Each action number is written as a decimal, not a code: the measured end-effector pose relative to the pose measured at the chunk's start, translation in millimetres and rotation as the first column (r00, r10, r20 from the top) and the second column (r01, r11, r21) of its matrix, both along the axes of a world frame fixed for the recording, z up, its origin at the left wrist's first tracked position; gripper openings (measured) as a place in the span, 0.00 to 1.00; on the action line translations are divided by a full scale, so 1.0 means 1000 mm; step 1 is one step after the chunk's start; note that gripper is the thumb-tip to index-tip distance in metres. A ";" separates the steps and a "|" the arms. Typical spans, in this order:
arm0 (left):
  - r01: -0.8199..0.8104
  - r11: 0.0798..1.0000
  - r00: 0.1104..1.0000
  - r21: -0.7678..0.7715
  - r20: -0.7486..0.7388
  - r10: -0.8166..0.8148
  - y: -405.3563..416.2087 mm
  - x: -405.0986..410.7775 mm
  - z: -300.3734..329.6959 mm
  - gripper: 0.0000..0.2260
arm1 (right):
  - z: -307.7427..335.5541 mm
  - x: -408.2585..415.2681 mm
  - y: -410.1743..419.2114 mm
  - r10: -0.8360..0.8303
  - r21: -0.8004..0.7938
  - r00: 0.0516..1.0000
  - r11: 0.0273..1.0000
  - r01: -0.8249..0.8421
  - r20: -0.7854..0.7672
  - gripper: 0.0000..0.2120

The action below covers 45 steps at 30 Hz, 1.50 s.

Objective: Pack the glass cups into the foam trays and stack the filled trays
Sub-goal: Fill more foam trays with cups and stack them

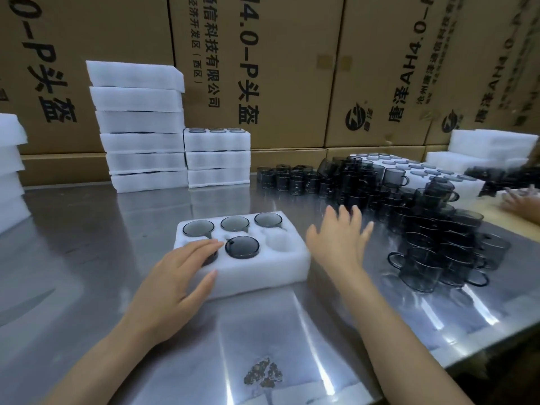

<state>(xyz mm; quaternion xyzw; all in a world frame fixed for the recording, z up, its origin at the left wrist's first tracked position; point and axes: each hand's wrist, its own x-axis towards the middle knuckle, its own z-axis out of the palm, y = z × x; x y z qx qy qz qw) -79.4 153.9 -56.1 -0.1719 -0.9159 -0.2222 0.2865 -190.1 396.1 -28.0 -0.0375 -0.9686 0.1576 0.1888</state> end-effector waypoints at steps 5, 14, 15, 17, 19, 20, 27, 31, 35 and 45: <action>-0.004 1.000 1.000 0.009 0.005 0.004 0.002 -0.002 0.000 0.24 | 0.005 -0.009 0.031 -0.264 0.020 0.955 0.964 0.264 0.137 0.24; -0.001 0.999 1.000 0.037 0.012 0.001 0.000 -0.002 -0.001 0.22 | 0.008 -0.008 0.040 -0.221 -0.006 0.944 0.973 0.229 0.246 0.17; 0.000 0.999 1.000 0.035 0.014 0.000 0.000 -0.002 -0.001 0.22 | 0.008 -0.007 0.037 -0.201 -0.006 0.954 0.978 0.207 0.224 0.17; -0.002 1.000 1.000 0.030 0.012 0.002 0.000 -0.003 -0.001 0.22 | 0.006 -0.005 0.028 -0.140 0.022 0.971 0.990 0.138 0.192 0.17; -0.007 1.000 1.000 0.023 0.009 0.007 0.000 -0.003 0.000 0.23 | 0.003 -0.003 0.018 -0.042 0.058 0.985 0.998 0.033 0.169 0.15; -0.009 1.000 1.000 0.021 0.009 0.009 0.000 -0.002 0.000 0.23 | 0.002 -0.002 0.013 0.017 0.063 0.988 0.998 -0.027 0.155 0.14; -0.013 1.000 0.999 0.024 0.029 0.012 0.001 -0.001 0.000 0.23 | -0.003 -0.008 0.010 0.163 -0.025 0.982 0.986 -0.166 -0.091 0.16; -0.016 0.999 0.999 0.029 0.042 0.014 0.001 0.000 0.001 0.23 | -0.008 -0.013 0.017 -0.026 -0.033 0.995 0.999 0.023 -0.094 0.20; -0.012 1.000 0.999 0.028 0.043 0.011 0.002 0.000 0.001 0.23 | -0.012 -0.018 0.023 -0.114 -0.076 0.989 0.990 0.121 0.094 0.24; -0.013 1.000 0.998 0.023 0.055 0.012 0.002 0.003 0.003 0.23 | 0.012 -0.008 0.020 -0.021 -0.612 0.978 0.783 -0.113 -0.207 0.22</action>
